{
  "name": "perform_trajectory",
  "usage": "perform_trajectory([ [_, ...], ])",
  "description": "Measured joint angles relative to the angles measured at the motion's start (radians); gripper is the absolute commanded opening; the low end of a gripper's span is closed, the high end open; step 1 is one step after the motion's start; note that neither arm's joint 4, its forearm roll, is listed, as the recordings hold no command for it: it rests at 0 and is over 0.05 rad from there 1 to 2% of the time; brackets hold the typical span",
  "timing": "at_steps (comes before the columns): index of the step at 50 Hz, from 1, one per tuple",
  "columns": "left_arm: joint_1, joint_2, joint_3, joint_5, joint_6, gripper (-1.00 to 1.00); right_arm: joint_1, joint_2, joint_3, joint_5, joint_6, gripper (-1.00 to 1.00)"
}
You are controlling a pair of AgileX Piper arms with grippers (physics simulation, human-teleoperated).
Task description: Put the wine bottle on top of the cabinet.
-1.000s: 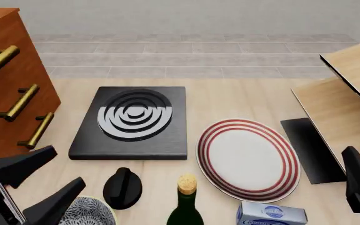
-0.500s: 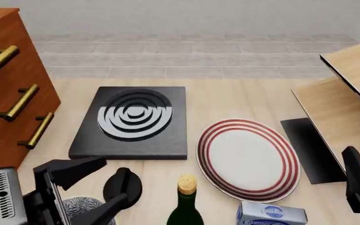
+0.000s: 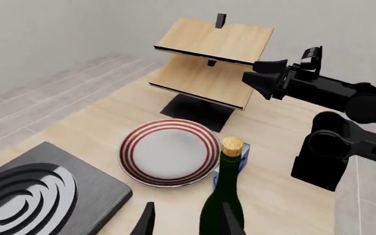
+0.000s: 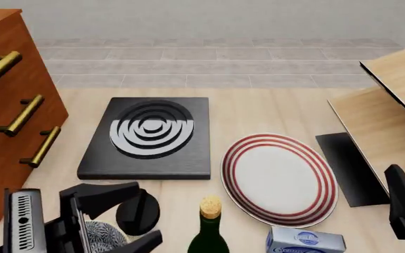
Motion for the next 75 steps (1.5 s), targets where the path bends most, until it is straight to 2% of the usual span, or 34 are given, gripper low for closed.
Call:
perform_trajectory([
  [8,-0.022,0.026,-0.011,-0.015,-0.015,1.00,0.000,0.000,0.000,0.000,0.000,1.00],
  [21,-0.066,0.144,-0.033,-0.101,-0.032,1.00,0.000,0.000,0.000,0.000,0.000,1.00],
  [51,-0.129,0.540,-0.073,-0.384,-0.061,1.00,0.000,0.000,0.000,0.000,0.000,1.00],
  [75,-0.147,0.768,-0.116,-0.507,-0.094,1.00,0.000,0.000,0.000,0.000,0.000,1.00],
])
